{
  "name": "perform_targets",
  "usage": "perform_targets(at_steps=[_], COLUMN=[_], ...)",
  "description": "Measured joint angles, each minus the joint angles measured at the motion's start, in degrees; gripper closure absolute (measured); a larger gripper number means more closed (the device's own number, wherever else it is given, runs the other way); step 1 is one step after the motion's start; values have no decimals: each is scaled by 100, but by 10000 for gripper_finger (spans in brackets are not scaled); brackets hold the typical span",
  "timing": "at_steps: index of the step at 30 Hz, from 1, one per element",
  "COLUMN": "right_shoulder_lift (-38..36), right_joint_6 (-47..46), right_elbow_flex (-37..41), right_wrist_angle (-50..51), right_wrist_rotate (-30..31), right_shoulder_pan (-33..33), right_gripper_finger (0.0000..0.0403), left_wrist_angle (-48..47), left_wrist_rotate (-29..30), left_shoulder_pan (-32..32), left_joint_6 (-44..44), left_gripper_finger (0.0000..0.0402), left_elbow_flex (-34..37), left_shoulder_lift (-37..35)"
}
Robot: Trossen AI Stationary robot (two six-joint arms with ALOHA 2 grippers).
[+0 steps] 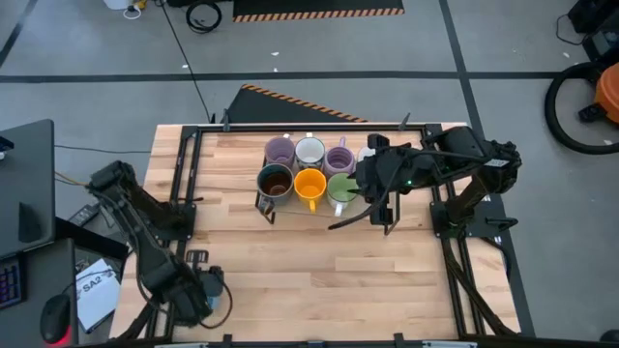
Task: Place coffee mugs
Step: Put the light blue mug on the shelf
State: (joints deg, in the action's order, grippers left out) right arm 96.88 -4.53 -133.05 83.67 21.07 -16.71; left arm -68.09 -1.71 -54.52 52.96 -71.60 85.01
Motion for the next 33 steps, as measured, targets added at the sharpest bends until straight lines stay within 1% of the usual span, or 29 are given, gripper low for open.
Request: perform_targets(at_steps=[2,7,9,13,17,24,28,33], right_shoulder_lift=[0,0,0,26,45,52,51,52], right_joint_6=[-49,-277,-376,-497,-497,-497,-496,-491], right_elbow_flex=[2,2,2,6,9,9,9,9], right_wrist_angle=[-85,-224,-225,-226,-240,-294,-405,-557], right_wrist_rotate=[10,30,30,80,212,311,333,334], right_shoulder_pan=[-57,-170,-215,-293,-361,-359,-359,-359], right_gripper_finger=[265,265,265,265,265,265,265,265], left_wrist_angle=[94,699,914,1039,1160,1086,1092,1105], left_wrist_rotate=[-4,-169,-177,-187,-156,98,68,-104], left_shoulder_pan=[4,2,14,85,153,175,175,175], left_joint_6=[-131,-454,-462,-455,-414,-390,-442,-618], left_gripper_finger=[318,318,317,317,308,268,266,282], left_elbow_flex=[259,949,1206,1535,1672,1677,1677,1677], left_shoulder_lift=[-259,-784,-909,-979,-979,-932,-780,-479])
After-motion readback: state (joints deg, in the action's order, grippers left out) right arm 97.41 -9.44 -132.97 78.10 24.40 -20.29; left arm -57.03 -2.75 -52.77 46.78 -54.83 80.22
